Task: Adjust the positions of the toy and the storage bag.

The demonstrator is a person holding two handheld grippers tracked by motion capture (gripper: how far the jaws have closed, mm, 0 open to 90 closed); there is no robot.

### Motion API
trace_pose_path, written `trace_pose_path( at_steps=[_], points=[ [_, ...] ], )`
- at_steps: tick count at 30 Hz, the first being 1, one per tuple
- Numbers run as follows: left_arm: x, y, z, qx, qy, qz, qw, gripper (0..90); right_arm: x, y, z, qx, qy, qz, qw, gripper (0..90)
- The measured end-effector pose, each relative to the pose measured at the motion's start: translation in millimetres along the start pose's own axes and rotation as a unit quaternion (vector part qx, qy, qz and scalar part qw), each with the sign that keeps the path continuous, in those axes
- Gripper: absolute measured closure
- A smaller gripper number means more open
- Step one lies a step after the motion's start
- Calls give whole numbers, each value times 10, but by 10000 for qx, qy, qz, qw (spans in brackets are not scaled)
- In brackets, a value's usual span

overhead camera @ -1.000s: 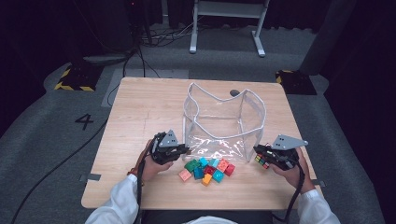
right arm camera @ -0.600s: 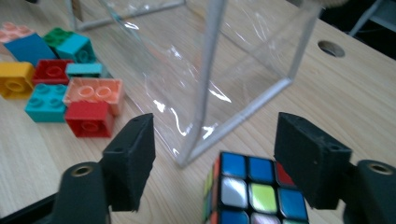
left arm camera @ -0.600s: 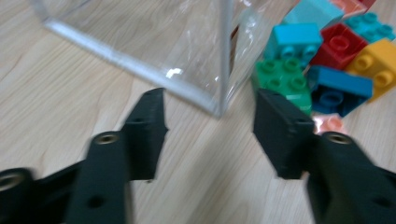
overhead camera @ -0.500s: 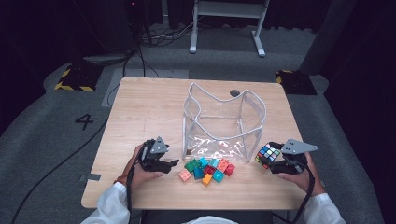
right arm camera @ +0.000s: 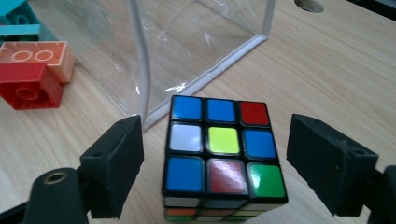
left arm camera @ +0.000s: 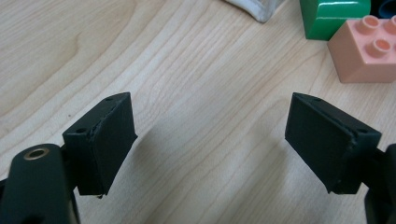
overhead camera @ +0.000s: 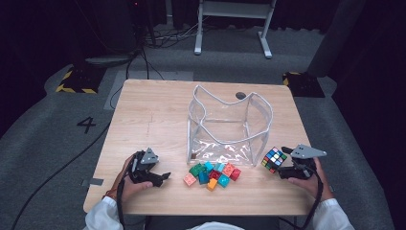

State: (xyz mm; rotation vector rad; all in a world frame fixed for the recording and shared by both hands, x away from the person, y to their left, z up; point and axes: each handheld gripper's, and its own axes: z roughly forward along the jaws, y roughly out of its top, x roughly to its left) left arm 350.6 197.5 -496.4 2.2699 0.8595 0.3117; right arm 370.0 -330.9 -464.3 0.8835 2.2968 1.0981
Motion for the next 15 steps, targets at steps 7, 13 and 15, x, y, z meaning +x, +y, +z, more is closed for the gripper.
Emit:
trace_pose_path(
  at_steps=[7,13,15],
  points=[
    [13,-16,47,33,-28,-61,10000,153,-71,-130,175,186,-20,134,9997,189],
    [22,-16,69,9,-39,-105,9999,120,-82,-218,315,334,251,310,9986,286],
    [33,-9,73,12,-6,-63,10000,112,-79,-227,339,382,203,229,9988,327]
  ],
)
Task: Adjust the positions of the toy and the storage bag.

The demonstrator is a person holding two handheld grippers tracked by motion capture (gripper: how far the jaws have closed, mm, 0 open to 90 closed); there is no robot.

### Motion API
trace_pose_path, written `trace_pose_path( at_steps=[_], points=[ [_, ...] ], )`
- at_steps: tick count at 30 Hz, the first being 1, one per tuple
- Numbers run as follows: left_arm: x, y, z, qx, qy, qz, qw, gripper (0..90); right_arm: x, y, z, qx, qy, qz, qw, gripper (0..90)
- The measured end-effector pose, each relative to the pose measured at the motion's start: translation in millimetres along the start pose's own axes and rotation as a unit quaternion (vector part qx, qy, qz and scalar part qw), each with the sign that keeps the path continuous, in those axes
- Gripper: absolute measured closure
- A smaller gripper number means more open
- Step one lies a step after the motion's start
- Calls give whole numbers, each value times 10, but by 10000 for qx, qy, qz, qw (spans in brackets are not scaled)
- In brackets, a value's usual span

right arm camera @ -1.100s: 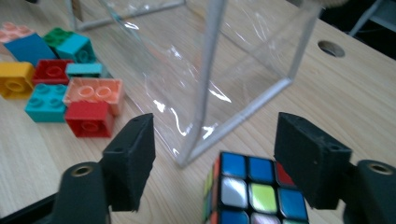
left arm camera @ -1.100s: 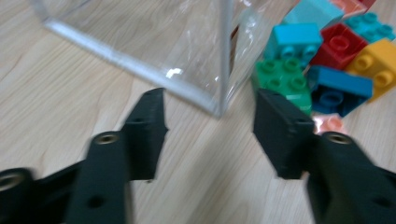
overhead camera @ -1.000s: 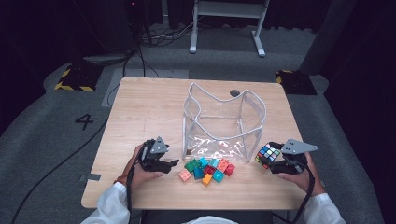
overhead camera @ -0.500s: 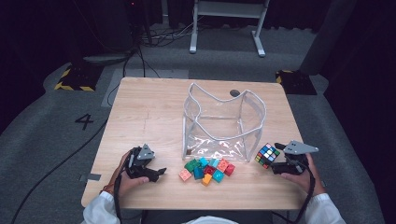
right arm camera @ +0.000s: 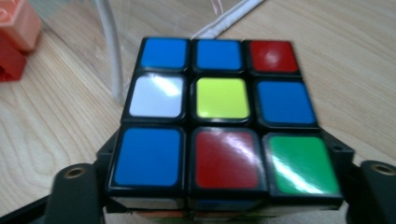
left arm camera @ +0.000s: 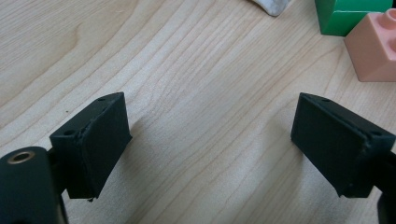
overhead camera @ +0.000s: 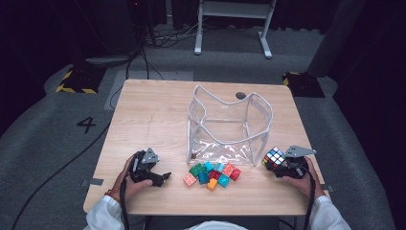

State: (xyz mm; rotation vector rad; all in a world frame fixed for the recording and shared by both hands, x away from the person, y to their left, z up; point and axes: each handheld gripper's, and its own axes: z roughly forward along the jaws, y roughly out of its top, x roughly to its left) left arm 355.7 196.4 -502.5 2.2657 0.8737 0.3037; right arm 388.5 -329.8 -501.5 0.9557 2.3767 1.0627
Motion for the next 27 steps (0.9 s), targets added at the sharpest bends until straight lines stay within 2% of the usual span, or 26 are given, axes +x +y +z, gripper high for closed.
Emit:
trace_pose_path(
  at_steps=[3,4,9,14,17,21,27],
  points=[
    [24,15,20,50,-67,-5,10000,88,-25,-4,2,-54,46,22,10000,331],
    [37,22,23,70,-24,40,10000,56,-35,-8,-5,-36,47,50,10000,332],
    [45,27,27,67,12,67,10000,49,-92,-17,-38,-21,-68,89,9999,335],
    [40,25,33,79,-39,4,10000,47,-118,-16,-80,-75,-66,132,9999,335],
    [48,33,39,122,-49,-3,9999,33,-127,-8,-111,-204,35,135,9997,335],
    [62,42,46,106,1,73,9999,19,-129,19,-139,-283,-47,127,9995,335],
    [59,43,50,117,-28,37,9999,16,-171,42,-190,-328,-52,114,9994,335]
  ],
)
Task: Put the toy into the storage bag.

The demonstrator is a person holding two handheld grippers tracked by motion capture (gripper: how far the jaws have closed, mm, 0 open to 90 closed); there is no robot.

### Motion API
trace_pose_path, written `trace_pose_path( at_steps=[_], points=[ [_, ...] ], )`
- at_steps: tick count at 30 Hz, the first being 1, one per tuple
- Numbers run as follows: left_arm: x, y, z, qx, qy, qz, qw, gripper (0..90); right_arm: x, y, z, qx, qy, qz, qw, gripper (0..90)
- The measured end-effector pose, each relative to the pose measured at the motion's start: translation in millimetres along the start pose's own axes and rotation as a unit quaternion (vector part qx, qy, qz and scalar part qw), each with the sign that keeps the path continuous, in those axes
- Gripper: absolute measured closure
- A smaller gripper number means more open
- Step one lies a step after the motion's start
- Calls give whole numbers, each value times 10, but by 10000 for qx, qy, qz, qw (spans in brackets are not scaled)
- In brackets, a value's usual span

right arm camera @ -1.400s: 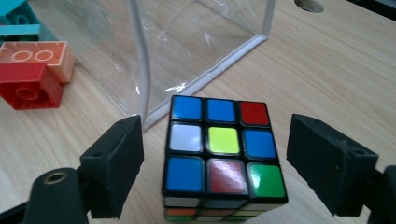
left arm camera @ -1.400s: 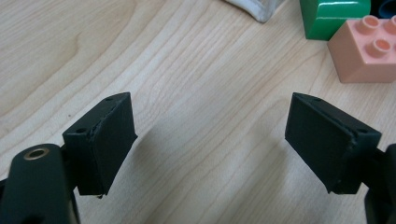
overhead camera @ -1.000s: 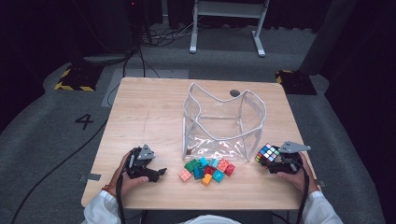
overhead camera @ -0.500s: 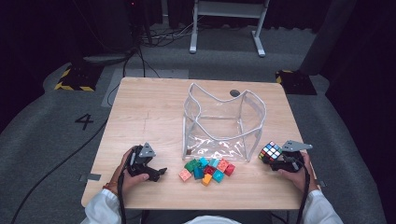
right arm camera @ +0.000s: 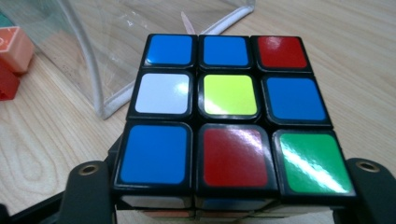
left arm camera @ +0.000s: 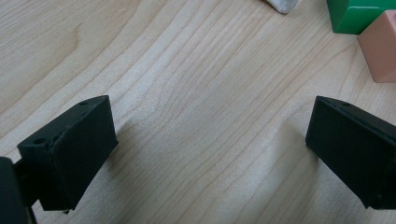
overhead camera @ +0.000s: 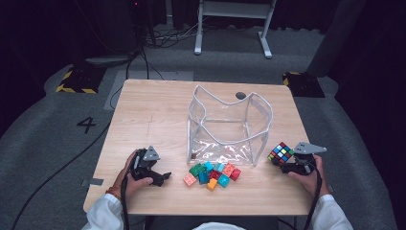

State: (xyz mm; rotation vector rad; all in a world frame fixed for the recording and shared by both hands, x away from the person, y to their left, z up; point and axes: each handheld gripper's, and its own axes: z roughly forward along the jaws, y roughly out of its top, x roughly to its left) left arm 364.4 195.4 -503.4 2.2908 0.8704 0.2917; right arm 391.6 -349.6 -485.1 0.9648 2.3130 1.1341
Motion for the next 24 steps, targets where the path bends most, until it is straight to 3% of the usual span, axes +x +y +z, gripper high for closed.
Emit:
trace_pose_path(
  at_steps=[4,12,19,21,24],
  points=[
    [2,8,9,30,-34,-5,10000,6,-8,105,-141,-188,47,19,9998,335],
    [-2,9,13,22,-39,-31,10000,4,-18,281,-241,-376,37,-37,9993,335],
    [-5,8,14,8,16,-16,10000,3,-48,566,-430,-631,-120,-166,9978,335],
    [-8,7,14,5,21,-28,10000,4,-76,642,-497,-768,-2,-138,9969,335],
    [-7,7,13,7,23,-26,10000,4,-97,770,-583,-828,-79,-232,9963,335]
  ],
)
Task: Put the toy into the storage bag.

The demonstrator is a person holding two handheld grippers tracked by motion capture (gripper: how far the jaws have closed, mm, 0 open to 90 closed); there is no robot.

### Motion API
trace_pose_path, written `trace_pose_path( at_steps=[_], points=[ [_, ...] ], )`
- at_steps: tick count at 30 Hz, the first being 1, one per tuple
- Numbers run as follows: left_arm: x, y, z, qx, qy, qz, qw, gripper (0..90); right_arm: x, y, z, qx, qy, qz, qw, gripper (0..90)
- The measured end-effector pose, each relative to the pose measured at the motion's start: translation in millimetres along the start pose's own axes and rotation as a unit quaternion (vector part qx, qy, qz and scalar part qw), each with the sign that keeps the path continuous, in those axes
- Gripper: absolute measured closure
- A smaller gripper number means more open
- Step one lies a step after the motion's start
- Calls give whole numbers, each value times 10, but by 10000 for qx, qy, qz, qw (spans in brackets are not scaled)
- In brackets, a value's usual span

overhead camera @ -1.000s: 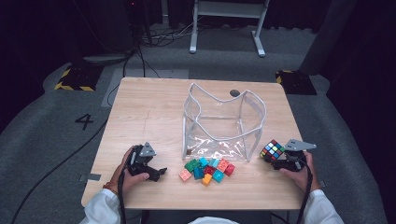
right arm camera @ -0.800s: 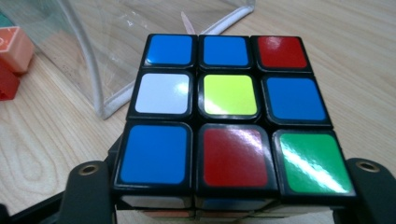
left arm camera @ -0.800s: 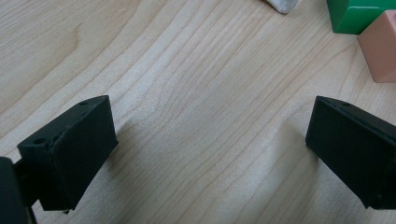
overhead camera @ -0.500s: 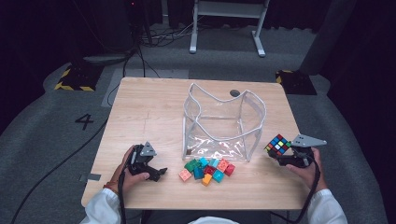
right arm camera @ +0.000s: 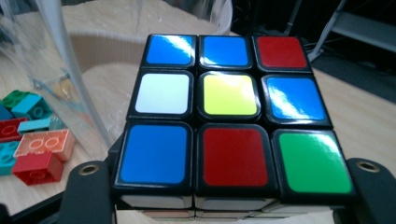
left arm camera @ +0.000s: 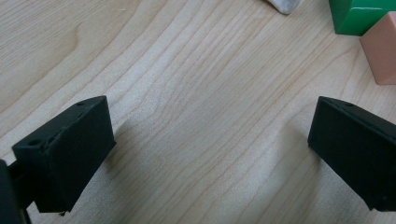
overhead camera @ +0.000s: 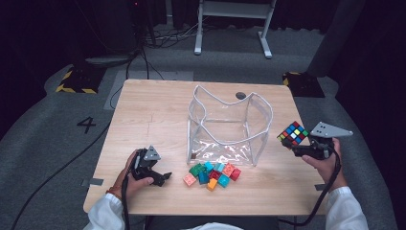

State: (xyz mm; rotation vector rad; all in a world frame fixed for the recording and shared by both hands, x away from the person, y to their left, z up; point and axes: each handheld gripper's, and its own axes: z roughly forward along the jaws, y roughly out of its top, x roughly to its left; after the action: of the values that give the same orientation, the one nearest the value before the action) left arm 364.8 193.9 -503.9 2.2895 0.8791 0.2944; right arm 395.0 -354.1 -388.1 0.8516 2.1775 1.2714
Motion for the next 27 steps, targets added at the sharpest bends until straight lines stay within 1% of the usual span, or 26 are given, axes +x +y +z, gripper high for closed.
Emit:
trace_pose_path(
  at_steps=[2,3,6,7,8,9,10,11,12,13,15,16,17,18,19,20,21,22,23,24,25,26,27],
  points=[
    [0,0,0,0,0,0,10000,4,-24,96,-24,-78,8,-32,10000,335],
    [0,0,0,-1,-1,0,10000,4,-42,162,-29,-82,33,-68,9999,335],
    [0,0,0,-1,0,0,10000,4,-68,329,-39,-74,-50,-225,9997,335],
    [0,0,0,0,1,0,10000,4,-84,392,-46,-85,-18,-257,9996,335],
    [0,0,0,-1,-2,1,10000,4,-88,518,-60,-154,-69,-308,9994,335],
    [0,0,0,-1,1,-1,10000,4,-86,578,-66,-211,-72,-320,9992,335],
    [0,0,0,0,0,0,10000,4,-82,634,-72,-250,-28,-318,9992,335],
    [0,0,0,-1,1,-1,10000,4,-82,634,-72,-250,-28,-318,9992,335],
    [0,0,0,-1,0,0,10000,4,-81,688,-71,-284,28,-347,9990,335],
    [0,0,0,-1,0,0,10000,4,-72,737,-63,-296,54,-326,9990,335],
    [0,0,0,0,-1,1,10000,4,-54,834,-24,-274,111,-346,9990,335],
    [0,0,0,-1,0,-2,10000,4,-42,881,6,-278,134,-416,9987,335],
    [0,0,0,-2,-1,0,10000,4,-2,981,77,-255,213,-455,9984,335],
    [0,0,0,-2,-1,0,10000,4,-2,981,77,-255,213,-455,9984,335],
    [0,0,0,-1,0,0,10000,4,8,1012,103,-268,266,-469,9982,335],
    [0,0,0,-1,0,-1,10000,4,25,1050,143,-286,337,-468,9979,335],
    [0,0,0,-1,0,-1,10000,4,66,1123,224,-245,425,-539,9973,335],
    [0,0,0,-1,0,0,10000,4,66,1123,224,-245,425,-539,9973,335],
    [0,0,0,0,1,-1,10000,4,91,1157,270,-228,477,-568,9970,335],
    [0,0,0,-1,0,-1,10000,4,120,1194,326,-161,528,-631,9965,335],
    [0,0,0,1,-3,1,10000,4,176,1254,423,-32,673,-761,9948,335],
    [0,0,0,0,0,-2,10000,4,176,1254,423,-32,673,-761,9948,335],
    [0,1,1,3,-3,1,10000,3,196,1275,458,8,729,-825,9939,335]
  ],
)
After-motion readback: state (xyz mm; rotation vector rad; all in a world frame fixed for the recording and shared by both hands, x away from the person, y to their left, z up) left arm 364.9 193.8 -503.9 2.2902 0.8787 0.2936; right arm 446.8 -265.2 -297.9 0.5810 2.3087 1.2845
